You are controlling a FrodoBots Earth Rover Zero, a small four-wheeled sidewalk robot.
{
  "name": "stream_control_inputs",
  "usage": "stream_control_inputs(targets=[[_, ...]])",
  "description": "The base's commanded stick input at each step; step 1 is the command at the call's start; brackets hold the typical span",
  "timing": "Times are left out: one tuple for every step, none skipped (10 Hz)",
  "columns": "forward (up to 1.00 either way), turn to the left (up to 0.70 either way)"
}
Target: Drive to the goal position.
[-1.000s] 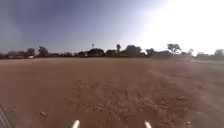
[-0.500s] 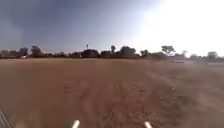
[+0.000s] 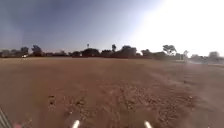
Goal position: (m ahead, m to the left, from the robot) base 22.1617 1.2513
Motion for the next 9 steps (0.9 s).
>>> stream_control_inputs(targets=[[1.00, 0.00], [1.00, 0.00], [1.00, 0.00], [1.00, 0.00], [1.00, 0.00], [1.00, 0.00], [1.00, 0.00], [1.00, 0.00], [1.00, -0.01]])
